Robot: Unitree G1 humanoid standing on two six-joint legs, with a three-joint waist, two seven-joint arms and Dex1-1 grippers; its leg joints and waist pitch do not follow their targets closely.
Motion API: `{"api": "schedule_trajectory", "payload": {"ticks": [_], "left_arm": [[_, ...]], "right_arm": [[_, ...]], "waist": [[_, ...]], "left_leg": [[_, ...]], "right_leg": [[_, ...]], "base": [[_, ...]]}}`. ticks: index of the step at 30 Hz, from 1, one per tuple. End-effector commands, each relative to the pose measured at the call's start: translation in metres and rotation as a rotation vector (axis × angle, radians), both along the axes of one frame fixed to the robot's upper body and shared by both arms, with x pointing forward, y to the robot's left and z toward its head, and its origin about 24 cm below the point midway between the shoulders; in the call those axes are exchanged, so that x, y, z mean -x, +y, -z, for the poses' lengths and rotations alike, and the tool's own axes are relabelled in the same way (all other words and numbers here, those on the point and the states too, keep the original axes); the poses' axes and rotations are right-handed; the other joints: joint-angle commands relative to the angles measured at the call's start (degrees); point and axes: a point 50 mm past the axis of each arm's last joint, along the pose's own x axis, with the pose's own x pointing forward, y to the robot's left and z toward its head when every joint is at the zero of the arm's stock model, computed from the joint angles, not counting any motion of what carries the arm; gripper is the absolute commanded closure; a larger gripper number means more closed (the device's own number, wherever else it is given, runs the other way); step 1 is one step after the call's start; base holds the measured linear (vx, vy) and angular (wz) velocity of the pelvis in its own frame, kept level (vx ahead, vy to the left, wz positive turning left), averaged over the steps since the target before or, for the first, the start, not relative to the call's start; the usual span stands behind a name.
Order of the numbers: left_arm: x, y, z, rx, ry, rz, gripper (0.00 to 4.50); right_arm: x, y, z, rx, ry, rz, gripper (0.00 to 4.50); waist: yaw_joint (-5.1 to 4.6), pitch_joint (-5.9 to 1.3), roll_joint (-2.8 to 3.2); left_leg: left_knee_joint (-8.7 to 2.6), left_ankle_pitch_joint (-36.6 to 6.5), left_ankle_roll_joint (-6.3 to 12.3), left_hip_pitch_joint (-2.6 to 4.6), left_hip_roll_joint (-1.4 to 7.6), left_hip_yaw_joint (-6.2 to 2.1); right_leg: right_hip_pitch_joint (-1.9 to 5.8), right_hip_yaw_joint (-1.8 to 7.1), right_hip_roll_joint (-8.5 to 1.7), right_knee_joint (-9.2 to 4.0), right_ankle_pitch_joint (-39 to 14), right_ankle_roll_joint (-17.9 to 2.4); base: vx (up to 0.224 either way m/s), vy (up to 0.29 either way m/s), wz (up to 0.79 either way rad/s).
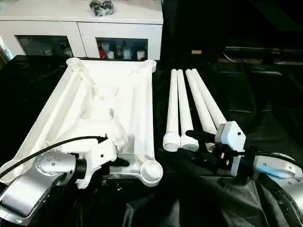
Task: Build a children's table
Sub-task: Move table base
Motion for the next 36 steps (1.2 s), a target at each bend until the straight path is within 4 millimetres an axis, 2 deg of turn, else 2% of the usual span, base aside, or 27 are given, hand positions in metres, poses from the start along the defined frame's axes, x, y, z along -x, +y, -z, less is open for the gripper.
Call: {"api": "schedule_trajectory", "payload": {"ticks": [1,3,8,10,16,17,20,22,25,27,29,36], "left_arm": [[0.002,-0.002,-0.002,-0.027,-0.014,0.004,2.13],[0.002,-0.004,-0.002,-0.030,-0.016,0.010,2.18],[0.000,-0.010,-0.002,-0.063,-0.039,0.004,2.64],[-0.002,-0.011,0.000,-0.080,-0.041,0.003,2.90],[-0.003,-0.011,0.008,-0.118,-0.024,-0.003,3.30],[-0.003,-0.010,0.009,-0.128,-0.020,-0.002,3.38],[-0.002,-0.010,0.009,-0.148,-0.017,0.003,3.65],[-0.001,-0.010,0.009,-0.159,-0.015,0.005,3.83],[0.001,-0.009,0.008,-0.169,-0.009,0.008,3.89],[0.003,-0.008,0.008,-0.194,0.005,-0.002,4.13],[0.005,-0.007,0.008,-0.204,0.019,-0.006,4.19],[0.014,-0.024,-0.001,-0.085,0.051,-0.003,4.50]], "right_arm": [[0.001,0.000,0.000,0.013,-0.004,-0.014,1.74],[0.000,0.000,0.000,0.014,-0.004,-0.014,1.74],[0.001,0.001,0.000,0.010,0.000,-0.022,1.74],[0.001,0.001,0.001,0.013,0.004,-0.031,1.74],[0.004,0.001,0.002,0.009,0.033,-0.066,1.74],[0.006,0.001,0.002,0.006,0.044,-0.079,1.47],[0.008,0.001,0.003,0.002,0.069,-0.098,1.35],[0.009,0.001,0.004,0.007,0.080,-0.113,1.10],[0.009,0.001,0.004,0.011,0.082,-0.119,0.99],[0.009,0.000,0.005,0.024,0.082,-0.125,0.67],[0.008,0.000,0.005,0.031,0.080,-0.124,0.59],[0.008,-0.002,0.005,0.053,0.070,-0.118,0.05]], "waist": [[0.18,-2.86,-0.05],[0.21,-2.84,-0.04],[0.25,-2.78,-0.02],[0.25,-2.77,0.08],[0.34,-2.83,0.19],[0.34,-2.83,0.04],[0.39,-2.72,0.06],[0.43,-2.68,0.02],[0.28,-2.68,0.00],[0.11,-2.74,-0.02],[0.10,-2.70,-0.01],[0.15,-2.61,0.08]], "left_leg": [[-5.50,-7.20,3.09,0.50,3.57,-0.95],[-5.42,-6.67,3.26,0.52,3.53,-0.89],[-5.38,-6.25,3.39,0.48,3.51,-0.88],[-5.36,-6.42,3.26,0.50,3.49,-0.89],[-5.34,-6.41,3.20,0.53,3.55,-0.86],[-5.31,-6.29,3.35,0.52,3.56,-0.82],[-5.35,-6.47,3.51,0.49,3.58,-0.82],[-5.40,-6.95,3.56,0.49,3.62,-0.84],[-5.42,-6.72,3.44,0.37,3.64,-0.88],[-5.31,-6.15,3.58,0.41,3.62,-0.84],[-5.28,-5.81,3.73,0.41,3.63,-0.78],[-5.37,-6.88,3.05,0.52,3.73,-0.70]], "right_leg": [[2.02,1.71,-2.69,-3.40,-5.53,-15.63],[2.00,1.68,-2.61,-3.33,-4.91,-15.78],[2.05,1.66,-2.55,-3.29,-4.16,-15.91],[2.05,1.66,-2.55,-3.32,-4.41,-15.91],[2.10,1.66,-2.56,-3.25,-3.74,-16.01],[2.11,1.66,-2.56,-3.23,-3.30,-16.17],[2.09,1.63,-2.62,-3.28,-3.56,-16.51],[2.12,1.66,-2.64,-3.35,-4.34,-16.45],[2.17,1.62,-2.72,-3.28,-4.43,-16.39],[2.17,1.62,-2.73,-3.25,-3.93,-16.56],[2.14,1.63,-2.69,-3.26,-3.58,-16.80],[2.06,1.64,-2.65,-3.33,-4.72,-17.31]], "base": [[0.000,0.000,0.00],[0.000,0.000,0.00],[0.000,0.000,0.00],[0.000,0.000,0.00],[0.000,0.000,0.00],[0.000,0.000,0.00],[0.000,0.000,0.00],[0.000,0.000,0.00],[0.000,0.000,0.00],[0.000,0.000,0.00],[0.000,0.000,0.00],[0.000,0.000,0.00]]}}
